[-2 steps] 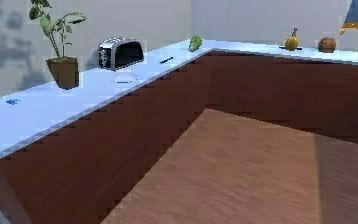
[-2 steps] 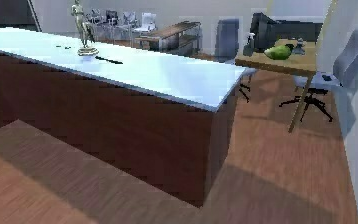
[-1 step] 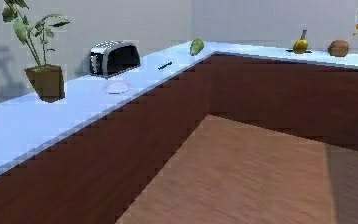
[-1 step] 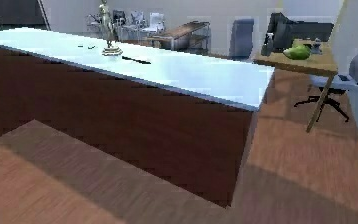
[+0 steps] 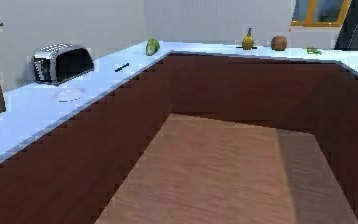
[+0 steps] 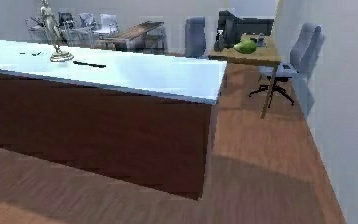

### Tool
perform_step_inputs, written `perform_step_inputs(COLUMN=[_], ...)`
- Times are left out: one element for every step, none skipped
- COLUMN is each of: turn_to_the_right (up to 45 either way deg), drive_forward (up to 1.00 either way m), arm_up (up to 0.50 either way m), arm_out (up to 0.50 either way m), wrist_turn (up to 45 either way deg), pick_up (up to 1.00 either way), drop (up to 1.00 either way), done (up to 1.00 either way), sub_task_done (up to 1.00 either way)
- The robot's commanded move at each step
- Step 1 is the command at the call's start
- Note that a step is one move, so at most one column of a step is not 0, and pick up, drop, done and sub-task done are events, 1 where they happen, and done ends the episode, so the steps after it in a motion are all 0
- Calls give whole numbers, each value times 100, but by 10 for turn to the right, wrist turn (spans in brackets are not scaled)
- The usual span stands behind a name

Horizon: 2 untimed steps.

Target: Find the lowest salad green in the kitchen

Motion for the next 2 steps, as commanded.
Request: perform_step_inputs(turn_to_the_right=[0,30], drive_forward=[100,0], arm_up=[0,0], arm_out=[0,0], wrist_turn=[0,0], pick_up=[0,0], drop=[0,0], done=[0,0], sub_task_done=[0,0])
